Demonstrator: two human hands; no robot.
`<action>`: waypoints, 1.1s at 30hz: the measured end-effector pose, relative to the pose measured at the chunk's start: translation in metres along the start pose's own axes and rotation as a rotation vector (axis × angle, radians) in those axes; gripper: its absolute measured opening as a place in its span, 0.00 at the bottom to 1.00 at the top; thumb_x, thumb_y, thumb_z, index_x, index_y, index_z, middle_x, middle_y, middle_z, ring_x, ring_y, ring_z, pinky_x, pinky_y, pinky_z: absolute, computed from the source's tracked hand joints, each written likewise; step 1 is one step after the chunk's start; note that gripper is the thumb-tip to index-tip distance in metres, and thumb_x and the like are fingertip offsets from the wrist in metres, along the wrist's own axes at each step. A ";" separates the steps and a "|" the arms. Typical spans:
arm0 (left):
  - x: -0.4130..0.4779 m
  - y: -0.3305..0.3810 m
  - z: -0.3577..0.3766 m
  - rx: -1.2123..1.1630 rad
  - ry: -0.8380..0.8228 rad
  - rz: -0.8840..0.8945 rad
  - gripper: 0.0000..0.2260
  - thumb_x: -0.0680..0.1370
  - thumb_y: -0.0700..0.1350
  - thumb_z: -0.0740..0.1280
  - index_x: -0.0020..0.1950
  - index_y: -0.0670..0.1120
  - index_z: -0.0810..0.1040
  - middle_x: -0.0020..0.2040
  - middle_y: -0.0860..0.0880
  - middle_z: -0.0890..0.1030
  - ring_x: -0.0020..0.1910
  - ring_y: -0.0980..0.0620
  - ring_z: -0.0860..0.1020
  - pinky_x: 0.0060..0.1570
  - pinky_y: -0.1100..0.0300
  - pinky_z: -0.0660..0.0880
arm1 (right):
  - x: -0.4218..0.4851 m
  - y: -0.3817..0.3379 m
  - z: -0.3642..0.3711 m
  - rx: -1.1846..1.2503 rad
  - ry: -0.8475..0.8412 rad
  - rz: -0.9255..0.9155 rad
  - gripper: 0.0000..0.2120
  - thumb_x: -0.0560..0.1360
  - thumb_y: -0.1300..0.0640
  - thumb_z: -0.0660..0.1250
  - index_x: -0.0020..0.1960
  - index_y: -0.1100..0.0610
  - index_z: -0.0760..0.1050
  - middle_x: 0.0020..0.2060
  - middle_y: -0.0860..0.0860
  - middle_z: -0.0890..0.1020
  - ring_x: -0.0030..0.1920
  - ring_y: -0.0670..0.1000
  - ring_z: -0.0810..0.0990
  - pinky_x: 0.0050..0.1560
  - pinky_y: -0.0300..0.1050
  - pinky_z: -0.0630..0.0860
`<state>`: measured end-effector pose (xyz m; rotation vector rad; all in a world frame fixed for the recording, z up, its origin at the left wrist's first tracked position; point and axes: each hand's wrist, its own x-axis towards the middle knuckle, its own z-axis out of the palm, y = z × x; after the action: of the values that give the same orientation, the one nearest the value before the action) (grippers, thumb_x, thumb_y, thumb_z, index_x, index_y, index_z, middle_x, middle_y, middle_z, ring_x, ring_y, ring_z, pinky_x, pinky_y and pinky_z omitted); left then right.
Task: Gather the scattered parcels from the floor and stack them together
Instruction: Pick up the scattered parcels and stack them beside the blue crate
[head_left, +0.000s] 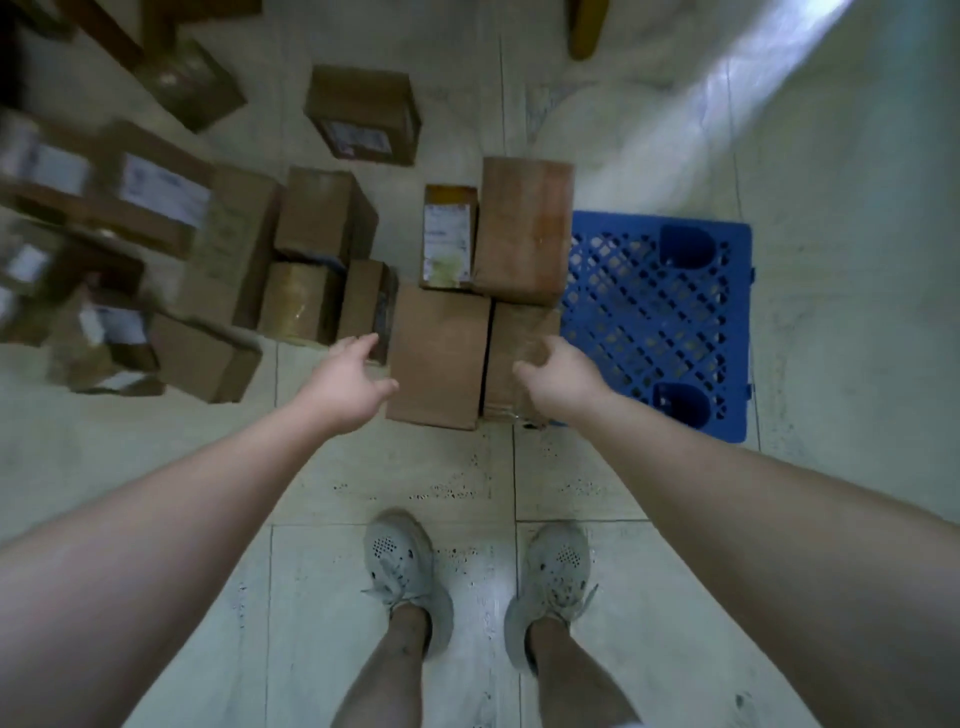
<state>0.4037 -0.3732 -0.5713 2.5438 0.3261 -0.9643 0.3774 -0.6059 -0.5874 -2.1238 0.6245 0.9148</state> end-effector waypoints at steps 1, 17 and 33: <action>-0.019 -0.001 -0.028 -0.002 0.001 -0.005 0.32 0.76 0.50 0.68 0.77 0.51 0.58 0.77 0.46 0.59 0.74 0.45 0.60 0.70 0.50 0.60 | -0.020 -0.020 -0.014 -0.016 -0.015 -0.025 0.30 0.79 0.46 0.60 0.77 0.56 0.56 0.73 0.55 0.65 0.65 0.56 0.72 0.55 0.45 0.71; -0.314 -0.117 -0.373 -0.277 0.261 -0.027 0.29 0.77 0.49 0.67 0.76 0.50 0.59 0.73 0.45 0.67 0.65 0.48 0.71 0.58 0.57 0.71 | -0.323 -0.313 -0.108 -0.463 0.095 -0.491 0.23 0.78 0.46 0.63 0.70 0.55 0.70 0.63 0.52 0.76 0.56 0.51 0.76 0.51 0.42 0.71; -0.379 -0.273 -0.513 -0.395 0.540 -0.050 0.30 0.77 0.51 0.67 0.76 0.53 0.59 0.76 0.47 0.61 0.70 0.47 0.66 0.49 0.62 0.68 | -0.423 -0.545 0.019 -0.886 0.087 -0.858 0.24 0.78 0.47 0.64 0.71 0.53 0.67 0.65 0.52 0.75 0.62 0.52 0.74 0.52 0.42 0.71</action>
<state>0.3276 0.0703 -0.0427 2.3830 0.6612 -0.1760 0.4634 -0.1953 -0.0397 -2.7885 -0.7958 0.6269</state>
